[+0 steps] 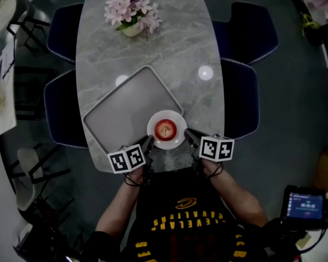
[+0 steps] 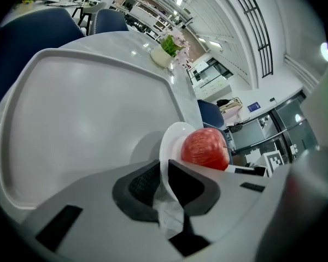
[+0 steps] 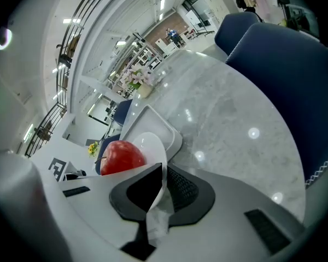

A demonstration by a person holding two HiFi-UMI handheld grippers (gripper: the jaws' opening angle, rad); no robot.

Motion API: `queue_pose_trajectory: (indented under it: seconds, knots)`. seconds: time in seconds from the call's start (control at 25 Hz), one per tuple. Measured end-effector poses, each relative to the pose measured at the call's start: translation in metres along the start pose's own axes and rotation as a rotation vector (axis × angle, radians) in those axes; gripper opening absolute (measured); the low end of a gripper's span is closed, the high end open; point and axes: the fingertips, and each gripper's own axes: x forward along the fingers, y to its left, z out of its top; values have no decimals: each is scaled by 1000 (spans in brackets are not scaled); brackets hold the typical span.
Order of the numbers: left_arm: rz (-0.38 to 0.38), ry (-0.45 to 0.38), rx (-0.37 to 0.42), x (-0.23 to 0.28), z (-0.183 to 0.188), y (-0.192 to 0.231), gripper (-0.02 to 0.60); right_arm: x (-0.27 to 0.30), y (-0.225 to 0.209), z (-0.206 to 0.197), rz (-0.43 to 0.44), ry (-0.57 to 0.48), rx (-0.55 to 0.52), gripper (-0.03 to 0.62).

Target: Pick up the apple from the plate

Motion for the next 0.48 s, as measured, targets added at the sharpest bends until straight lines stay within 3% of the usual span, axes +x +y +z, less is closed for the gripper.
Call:
queue_pose_trajectory:
  seconds: [0.48]
  knots:
    - [-25,50,71,38,-42,-62,49,-61,-62,-1,-26,-68,48,37]
